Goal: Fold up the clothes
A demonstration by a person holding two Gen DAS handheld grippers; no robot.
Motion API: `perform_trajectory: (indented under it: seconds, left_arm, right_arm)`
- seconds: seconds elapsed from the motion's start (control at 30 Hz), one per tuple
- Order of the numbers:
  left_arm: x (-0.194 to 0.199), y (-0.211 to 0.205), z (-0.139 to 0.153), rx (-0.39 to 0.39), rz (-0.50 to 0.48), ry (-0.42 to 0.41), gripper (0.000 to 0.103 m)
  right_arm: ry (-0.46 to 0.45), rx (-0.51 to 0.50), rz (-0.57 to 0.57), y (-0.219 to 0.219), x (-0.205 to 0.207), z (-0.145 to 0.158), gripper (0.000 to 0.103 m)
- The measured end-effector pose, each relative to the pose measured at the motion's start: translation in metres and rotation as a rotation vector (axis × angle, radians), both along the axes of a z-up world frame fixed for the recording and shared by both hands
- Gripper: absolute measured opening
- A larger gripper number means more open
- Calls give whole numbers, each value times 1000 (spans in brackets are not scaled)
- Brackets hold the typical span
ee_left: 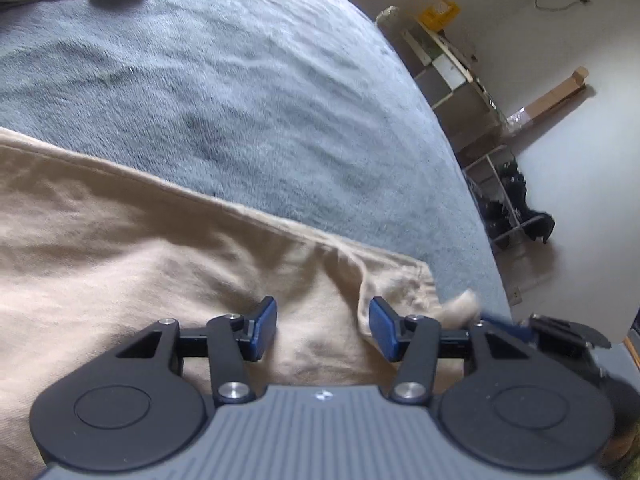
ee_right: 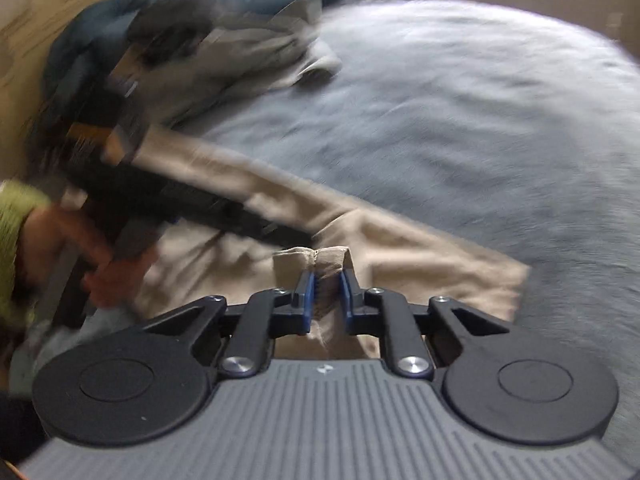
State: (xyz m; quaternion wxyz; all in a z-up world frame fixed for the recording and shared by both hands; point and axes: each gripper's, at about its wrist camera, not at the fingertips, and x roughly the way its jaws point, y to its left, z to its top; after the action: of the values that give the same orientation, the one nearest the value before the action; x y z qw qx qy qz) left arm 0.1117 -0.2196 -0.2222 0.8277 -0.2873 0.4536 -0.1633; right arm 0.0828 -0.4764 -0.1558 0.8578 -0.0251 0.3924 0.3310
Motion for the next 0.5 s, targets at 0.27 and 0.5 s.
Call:
perform_trajectory:
  seconds: [0.27, 0.5]
  left_arm:
    - [2, -1, 0, 43, 6, -7, 54]
    - [1, -5, 4, 120, -12, -56, 54]
  right_arm:
    - [215, 207, -503, -88, 32, -43, 11]
    - [393, 443, -531, -116, 37, -69, 34]
